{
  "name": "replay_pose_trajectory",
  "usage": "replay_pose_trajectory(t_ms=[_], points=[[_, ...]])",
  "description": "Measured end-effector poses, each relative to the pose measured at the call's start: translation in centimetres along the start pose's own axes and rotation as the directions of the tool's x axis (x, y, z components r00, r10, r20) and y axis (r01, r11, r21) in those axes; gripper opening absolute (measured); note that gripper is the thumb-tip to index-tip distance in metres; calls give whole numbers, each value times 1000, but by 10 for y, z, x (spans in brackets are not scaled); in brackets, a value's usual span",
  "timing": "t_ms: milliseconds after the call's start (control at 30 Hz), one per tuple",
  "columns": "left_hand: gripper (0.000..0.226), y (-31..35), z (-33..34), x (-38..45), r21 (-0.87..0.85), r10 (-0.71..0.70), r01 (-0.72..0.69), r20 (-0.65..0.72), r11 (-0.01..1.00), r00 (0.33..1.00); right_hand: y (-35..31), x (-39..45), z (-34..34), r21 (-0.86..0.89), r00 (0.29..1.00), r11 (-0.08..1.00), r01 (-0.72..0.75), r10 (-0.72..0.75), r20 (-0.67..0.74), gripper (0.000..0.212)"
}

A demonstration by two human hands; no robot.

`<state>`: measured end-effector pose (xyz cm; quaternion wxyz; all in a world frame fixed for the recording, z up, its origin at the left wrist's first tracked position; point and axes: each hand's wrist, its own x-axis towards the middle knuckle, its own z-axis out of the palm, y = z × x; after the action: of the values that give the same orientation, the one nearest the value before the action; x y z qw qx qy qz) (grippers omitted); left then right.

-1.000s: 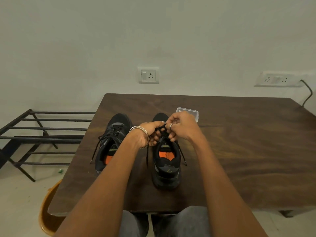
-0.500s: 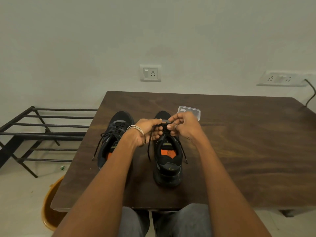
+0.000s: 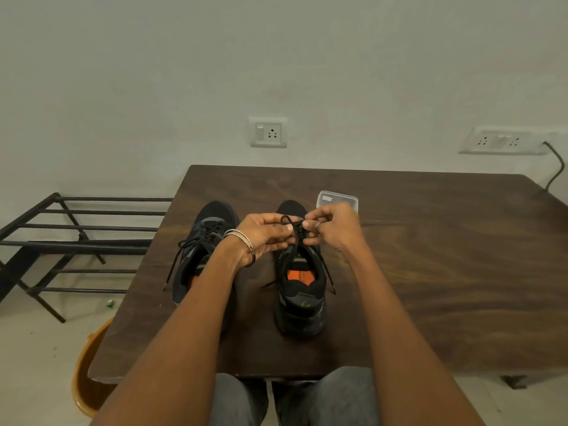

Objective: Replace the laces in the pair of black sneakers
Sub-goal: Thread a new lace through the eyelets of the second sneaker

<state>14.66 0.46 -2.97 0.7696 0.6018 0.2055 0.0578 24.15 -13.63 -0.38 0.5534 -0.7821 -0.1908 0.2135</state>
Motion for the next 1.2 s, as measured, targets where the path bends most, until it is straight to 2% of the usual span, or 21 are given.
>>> replay_pose_trajectory(t_ms=[100, 200, 367, 433, 567, 667, 800, 933, 1000, 1200], points=[[10, 0, 5, 2, 64, 45, -38, -111, 997, 993, 0, 0, 0, -21, 1000, 1000, 0, -1, -15, 2], [2, 0, 9, 4, 132, 96, -72, -188, 989, 977, -1, 2, 0, -112, 1000, 993, 22, -24, -17, 8], [23, 0, 21, 8, 176, 88, -33, -315, 984, 945, -1, 4, 5, -328, 998, 943, 55, -63, -15, 24], [26, -1, 23, 11, 218, 92, -5, -388, 976, 917, -2, 2, 6, -367, 999, 930, 35, -46, -21, 20], [21, -6, 18, 10, 234, 23, 107, -493, 966, 870, 0, -4, 0, -307, 996, 948, -84, 68, -61, 14], [21, -18, 3, 17, 309, 4, 204, -558, 929, 830, 3, -14, -5, -233, 982, 955, -181, 163, -97, 10], [26, -50, -18, 52, 323, -22, 252, -577, 912, 817, 5, -22, -8, -136, 961, 957, -255, 235, -144, 20], [24, -54, -20, 52, 292, -50, 277, -600, 916, 798, 9, -20, -4, -108, 944, 950, -292, 269, -193, 8], [29, -52, -17, 48, 249, -75, 273, -599, 929, 798, 10, -19, -1, -118, 937, 945, -306, 277, -214, 9], [42, -18, 6, 2, 222, -156, 304, -509, 926, 846, 19, -17, 1, -131, 929, 940, -315, 278, -244, 2]])
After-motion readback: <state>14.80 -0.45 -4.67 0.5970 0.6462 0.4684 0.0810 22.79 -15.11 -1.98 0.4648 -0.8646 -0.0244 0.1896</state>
